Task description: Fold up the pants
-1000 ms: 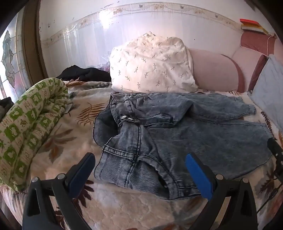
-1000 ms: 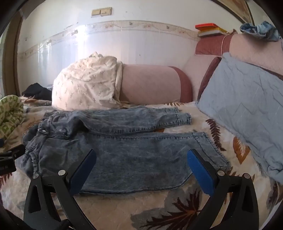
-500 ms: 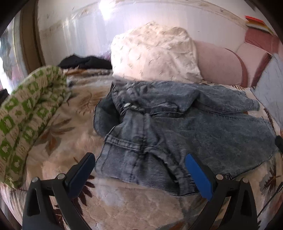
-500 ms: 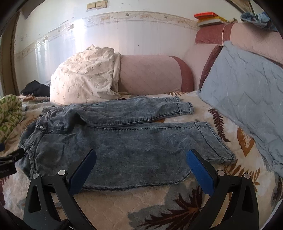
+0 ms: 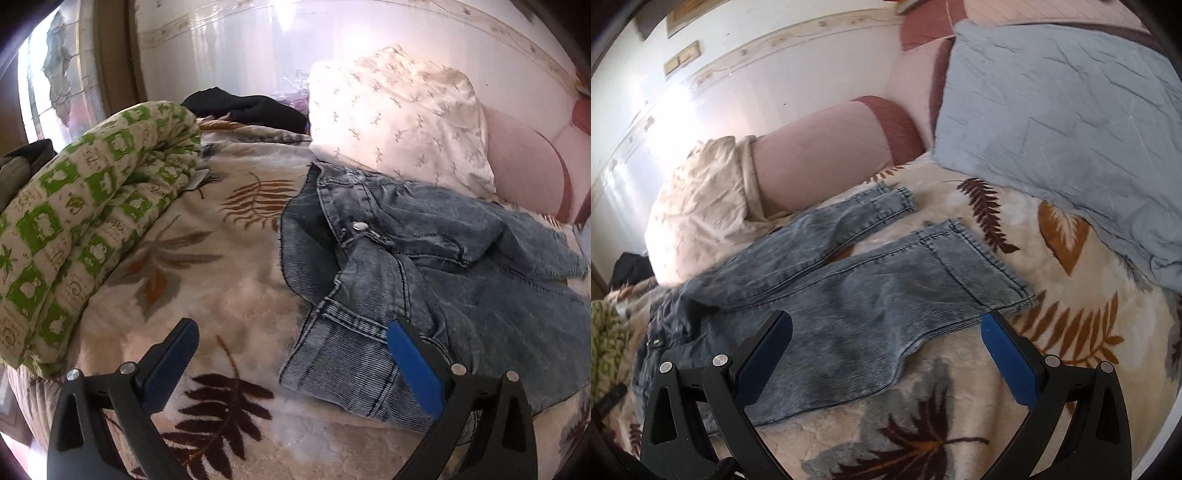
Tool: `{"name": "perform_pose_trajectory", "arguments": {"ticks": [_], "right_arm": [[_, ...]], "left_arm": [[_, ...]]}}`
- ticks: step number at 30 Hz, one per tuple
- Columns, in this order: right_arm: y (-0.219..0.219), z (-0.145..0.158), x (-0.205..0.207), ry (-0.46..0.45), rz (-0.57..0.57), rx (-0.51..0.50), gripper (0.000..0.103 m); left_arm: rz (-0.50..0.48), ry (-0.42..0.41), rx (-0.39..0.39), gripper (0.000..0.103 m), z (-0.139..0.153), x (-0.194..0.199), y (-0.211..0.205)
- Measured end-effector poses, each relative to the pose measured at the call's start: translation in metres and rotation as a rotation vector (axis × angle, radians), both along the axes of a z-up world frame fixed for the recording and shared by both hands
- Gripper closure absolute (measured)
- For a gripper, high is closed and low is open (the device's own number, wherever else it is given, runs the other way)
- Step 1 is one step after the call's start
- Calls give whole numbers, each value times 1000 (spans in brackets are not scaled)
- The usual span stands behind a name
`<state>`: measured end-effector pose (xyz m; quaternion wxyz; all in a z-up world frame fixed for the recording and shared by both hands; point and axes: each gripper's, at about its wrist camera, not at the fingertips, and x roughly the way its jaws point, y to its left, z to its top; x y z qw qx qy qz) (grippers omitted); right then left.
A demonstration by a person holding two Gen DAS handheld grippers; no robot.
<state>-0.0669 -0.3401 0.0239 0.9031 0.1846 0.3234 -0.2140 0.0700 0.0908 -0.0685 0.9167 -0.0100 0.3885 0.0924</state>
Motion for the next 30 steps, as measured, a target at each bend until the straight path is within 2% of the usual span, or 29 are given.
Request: {"name": "perform_pose_trajectory", "arguments": {"ticks": [8, 15, 19, 24, 30], "right_arm": [[-11, -4, 4, 4, 24, 30, 0], [-15, -13, 14, 51, 59, 55, 0], [-10, -16, 20, 78, 100, 82, 0], [-13, -21, 33, 103, 134, 133, 0], [-27, 1, 80, 66, 223, 38, 0]], "left_arm": [[-15, -1, 16, 0, -2, 12, -4], [4, 5, 24, 0, -3, 30, 3], [1, -31, 72, 0, 4, 50, 10], [-12, -67, 68, 0, 28, 96, 30], [-62, 16, 73, 0, 33, 188, 45]]}}
